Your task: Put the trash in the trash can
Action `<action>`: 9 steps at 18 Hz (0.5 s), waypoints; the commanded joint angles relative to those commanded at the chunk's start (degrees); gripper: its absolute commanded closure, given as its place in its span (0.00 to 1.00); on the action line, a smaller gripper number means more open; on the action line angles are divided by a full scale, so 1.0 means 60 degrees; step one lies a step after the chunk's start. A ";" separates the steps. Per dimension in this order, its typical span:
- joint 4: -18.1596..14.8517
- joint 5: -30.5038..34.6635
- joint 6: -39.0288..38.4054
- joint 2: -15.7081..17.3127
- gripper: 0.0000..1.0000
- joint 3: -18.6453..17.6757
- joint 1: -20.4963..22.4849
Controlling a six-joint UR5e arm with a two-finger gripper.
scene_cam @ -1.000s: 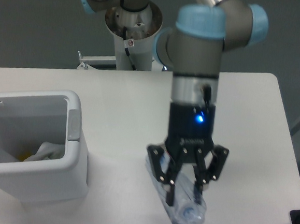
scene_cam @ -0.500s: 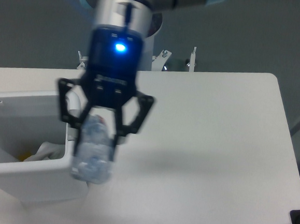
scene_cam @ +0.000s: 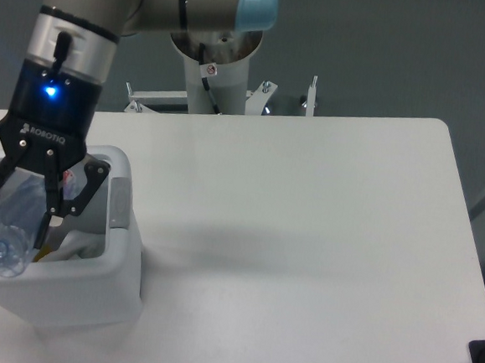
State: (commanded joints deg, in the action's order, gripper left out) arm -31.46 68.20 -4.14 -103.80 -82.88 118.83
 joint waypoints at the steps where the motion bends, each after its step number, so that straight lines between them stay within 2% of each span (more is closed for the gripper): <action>1: -0.0015 0.0044 0.0001 0.0044 0.00 0.0000 0.0015; 3: -0.0029 0.0044 0.0001 0.0205 0.00 -0.0015 0.0029; 5: -0.0044 0.0146 0.0016 0.0350 0.00 -0.0029 0.0364; 8: -0.0059 0.0686 0.0001 0.0527 0.00 0.0072 0.1913; 9: -0.0073 0.1370 0.0045 0.0542 0.00 0.0044 0.2499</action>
State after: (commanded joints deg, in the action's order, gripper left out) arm -31.90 76.42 -3.87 -100.55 -82.62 133.82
